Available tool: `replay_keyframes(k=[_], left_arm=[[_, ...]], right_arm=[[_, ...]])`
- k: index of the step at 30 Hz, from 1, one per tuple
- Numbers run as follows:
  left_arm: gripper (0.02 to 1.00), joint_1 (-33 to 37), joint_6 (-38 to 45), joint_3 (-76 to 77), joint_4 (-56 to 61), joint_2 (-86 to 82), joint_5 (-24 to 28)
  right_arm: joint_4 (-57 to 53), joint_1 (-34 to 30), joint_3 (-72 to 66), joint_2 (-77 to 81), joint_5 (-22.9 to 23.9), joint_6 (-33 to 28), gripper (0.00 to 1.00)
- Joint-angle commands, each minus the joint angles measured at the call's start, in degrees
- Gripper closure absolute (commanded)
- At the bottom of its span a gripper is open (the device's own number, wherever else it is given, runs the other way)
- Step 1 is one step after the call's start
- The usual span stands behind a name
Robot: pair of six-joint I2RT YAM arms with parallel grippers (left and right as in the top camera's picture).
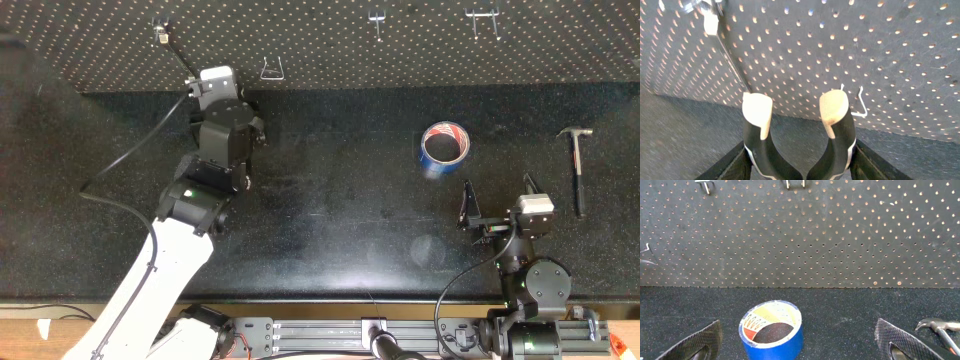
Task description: Place Tools Onto Pegboard
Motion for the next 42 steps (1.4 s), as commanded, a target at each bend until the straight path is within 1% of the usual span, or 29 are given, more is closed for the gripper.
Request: replay_keyframes(k=[1,3,5,7,8,9,10,11,14,18,21,22,24,26,30,31,34,35,37,42], left_arm=[[0.991,0.17,10.4,0.76,13.84,1.49,-3.43],[0.991,0.2,10.43,0.74,17.64,3.26,-3.41],[0.991,1.2,10.36,-0.24,17.51,1.11,-2.32],[0.991,3.23,10.32,-5.62,19.87,-5.31,1.92],[0.991,4.37,10.36,-10.75,26.71,-8.46,4.79],[0.991,4.72,10.36,-16.52,36.72,-10.32,5.95],[0.991,4.61,10.36,-21.07,45.44,-10.49,5.95],[0.991,4.5,10.36,-25.68,56.52,-8.28,5.97],[0.991,4.13,10.32,-23.96,64.06,-1.29,6.32],[0.993,4.13,10.34,-17.03,65.02,5.99,9.44],[0.993,4.11,9.88,-11.15,65.05,11.41,14.64],[0.991,3.65,9.88,-9.29,65.02,13.44,15.61],[0.993,2.8,9.97,-7.96,64.87,15.34,15.52],[0.991,2.73,10.38,-7.96,62.23,15.39,15.52],[0.993,2.75,11.21,-7.96,57.44,15.39,12.59],[0.993,2.75,12.98,-7.96,57.96,15.37,12.48],[0.991,2.75,12.96,-7.93,59.28,15.37,11.54],[0.993,2.73,12.98,-7.93,59.21,15.37,10.49],[0.993,2.75,15.65,-7.93,59.21,15.37,10.34],[0.991,2.91,15.93,-7.96,59.17,15.39,9.27]], right_arm=[[-0.22,-0.24,-0.17,-0.39,0.09,-0.81,0.001],[-0.2,-0.24,-0.17,-0.39,0.09,-0.81,0.001],[-0.22,-0.24,-0.17,-0.39,0.09,-0.81,0.001],[-0.2,-0.24,-0.17,-0.39,0.09,-0.81,0.001],[-0.22,-0.24,-0.17,-0.39,0.09,-0.81,0.001],[-0.22,-0.24,-0.17,-0.39,0.09,-0.81,0.001],[-0.2,-0.24,-0.17,-0.39,0.09,-0.81,0.001],[-0.2,-0.24,-0.17,-0.39,0.09,-0.81,0.001],[-0.22,-0.24,-0.17,-0.39,0.09,-0.81,0.001],[-0.2,-0.24,-0.17,-0.39,0.09,-0.81,0.001],[-0.2,-0.24,-0.17,-0.39,0.09,-0.81,0.001],[-0.22,-0.24,-0.17,-0.39,0.09,-0.81,0.001],[-0.22,-0.24,-0.17,-0.39,0.09,-0.81,0.001],[-0.22,-0.24,-0.17,-0.39,0.09,-0.81,0.001],[-0.22,-0.24,-0.17,-0.39,0.09,-0.81,0.001],[-0.2,-0.24,-0.17,-0.39,0.09,-0.81,0.001],[-0.22,-0.24,-0.17,-0.39,0.09,-0.81,0.001],[-0.22,-0.24,-0.17,-0.39,0.09,-0.81,0.001],[-0.2,-0.24,-0.17,-0.39,0.09,-0.81,0.001],[-0.22,-0.24,-0.17,-0.39,0.09,-0.81,0.001]])
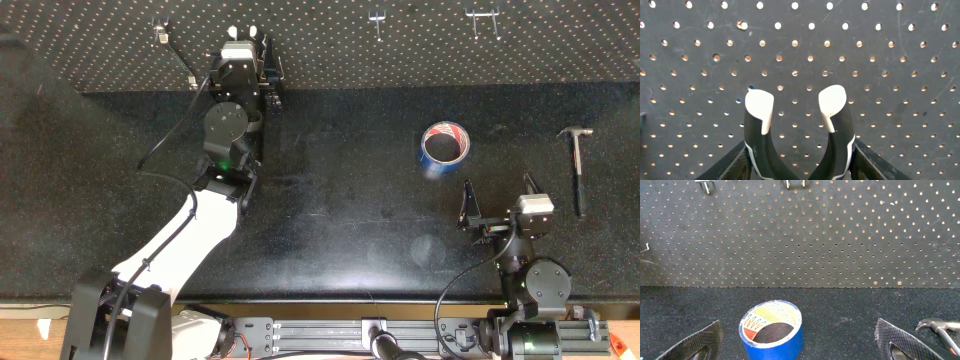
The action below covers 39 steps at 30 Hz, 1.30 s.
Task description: Place Tools Onto Pegboard
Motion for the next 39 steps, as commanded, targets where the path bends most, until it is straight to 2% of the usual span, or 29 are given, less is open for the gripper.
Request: replay_keyframes(k=[1,33,34,35,38,39], left_arm=[[0.989,0.13,1.38,1.81,0.94,0.28,-1.88],[0.982,0.83,1.33,1.84,6.21,7.72,-0.94],[0.842,0.83,1.36,1.84,6.19,7.72,-0.96],[0.768,0.83,1.36,1.84,6.19,7.72,-0.96],[0.755,0.81,1.31,1.84,6.19,7.72,-0.55],[0.709,0.81,1.31,1.84,6.19,7.72,-0.55]], right_arm=[[-0.2,-0.26,-0.17,-0.39,0.09,-0.79,0.001],[-0.22,-0.26,-0.17,-0.39,0.09,-0.79,0.001],[-0.2,-0.26,-0.17,-0.39,0.09,-0.79,0.001],[-0.2,-0.26,-0.17,-0.39,0.09,-0.79,0.001],[-0.2,-0.26,-0.17,-0.39,0.09,-0.79,0.001],[-0.22,-0.26,-0.17,-0.39,0.09,-0.79,0.001]])
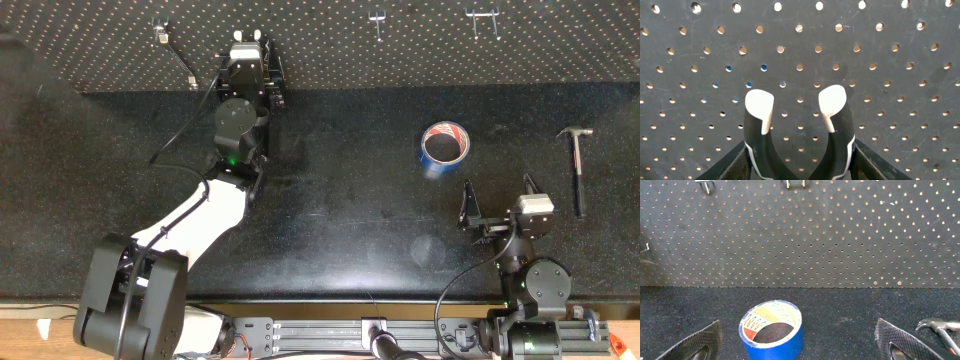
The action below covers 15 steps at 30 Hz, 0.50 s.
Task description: Place Tools Onto Pegboard
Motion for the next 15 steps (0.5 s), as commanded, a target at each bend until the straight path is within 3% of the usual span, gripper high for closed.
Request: replay_keyframes(k=[1,11,15], left_arm=[[0.667,0.26,0.46,1.81,1.03,0.39,0.61],[0.02,0.22,0.28,1.81,1.07,0.39,0.63],[0.023,0.22,0.28,1.79,-2.21,-4.11,0.66]], right_arm=[[-0.2,-0.26,-0.17,-0.39,0.11,-0.81,0.001],[-0.17,-0.26,-0.17,-0.39,0.11,-0.81,0.001],[-0.2,-0.26,-0.17,-0.39,0.11,-0.81,0.001]])
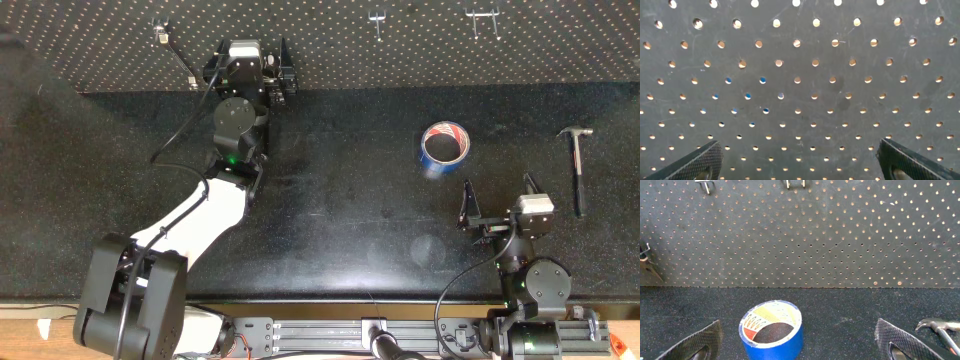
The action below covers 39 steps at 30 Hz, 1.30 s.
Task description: Place Tools Onto Pegboard
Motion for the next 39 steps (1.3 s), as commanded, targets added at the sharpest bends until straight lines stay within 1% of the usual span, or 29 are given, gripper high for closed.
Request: replay_keyframes(k=[1,2,3,4,5,6,7,10,13,15,17,19,22,26,29,32,34,37,38,39], left_arm=[[0.02,0.24,0.26,1.25,-5.99,-6.6,0.24],[0.023,0.37,0.26,1.2,-11.21,-10.23,0.24],[0.023,0.76,0.31,0.83,-14.91,-12.74,1.29],[0.023,1.66,0.28,-0.15,-18.34,-15.41,3.63],[0.023,3.23,0.28,-2.49,-22.01,-19.56,8.0],[0.025,4.13,0.28,-4.5,-23.74,-22.47,10.08],[0.023,5.18,0.28,-8.44,-24.28,-26.95,11.63],[0.023,7.1,0.24,-17.9,-23.8,-37.62,12.31],[0.023,10.64,0.26,-25.24,-22.36,-47.21,15.15],[0.02,13.7,0.31,-28.11,-22.82,-52.68,15.21],[0.023,16.11,0.28,-30.21,-26.12,-58.36,15.23],[0.023,16.31,0.31,-33.83,-29.33,-64.7,15.23],[0.023,16.26,0.28,-41.77,-28.11,-74.95,15.26],[0.023,15.45,0.28,-42.49,-37.75,-83.58,18.49],[0.023,13.7,0.28,-42.49,-50.97,-90.88,19.96],[0.023,13.66,0.37,-42.49,-53.44,-91.71,19.41],[0.023,14.1,0.59,-42.49,-53.55,-91.71,17.7],[0.023,16.48,1.99,-42.49,-53.62,-91.69,18.12],[0.023,16.46,0.02,-42.49,-53.59,-91.69,18.4],[0.023,16.48,0.07,-42.49,-53.57,-91.69,18.23]], right_arm=[[-0.2,-0.24,-0.17,-0.39,0.11,-0.81,0.001],[-0.2,-0.24,-0.17,-0.39,0.11,-0.81,0.001],[-0.22,-0.24,-0.17,-0.39,0.11,-0.81,0.001],[-0.22,-0.24,-0.17,-0.39,0.11,-0.81,0.001],[-0.2,-0.24,-0.17,-0.39,0.11,-0.81,0.001],[-0.22,-0.24,-0.17,-0.39,0.11,-0.81,0.001],[-0.2,-0.24,-0.17,-0.39,0.11,-0.81,0.001],[-0.2,-0.24,-0.17,-0.39,0.11,-0.81,0.001],[-0.22,-0.24,-0.17,-0.39,0.11,-0.81,0.001],[-0.2,-0.24,-0.17,-0.39,0.11,-0.81,0.001],[-0.22,-0.24,-0.17,-0.39,0.11,-0.81,0.001],[-0.2,-0.24,-0.17,-0.39,0.11,-0.81,0.001],[-0.2,-0.24,-0.17,-0.39,0.11,-0.81,0.001],[-0.2,-0.24,-0.17,-0.39,0.11,-0.81,0.001],[-0.22,-0.24,-0.17,-0.39,0.11,-0.81,0.001],[-0.22,-0.24,-0.17,-0.39,0.11,-0.81,0.001],[-0.2,-0.24,-0.17,-0.39,0.11,-0.81,0.001],[-0.22,-0.24,-0.17,-0.39,0.11,-0.81,0.001],[-0.2,-0.24,-0.17,-0.39,0.11,-0.81,0.001],[-0.22,-0.24,-0.17,-0.39,0.11,-0.81,0.001]])
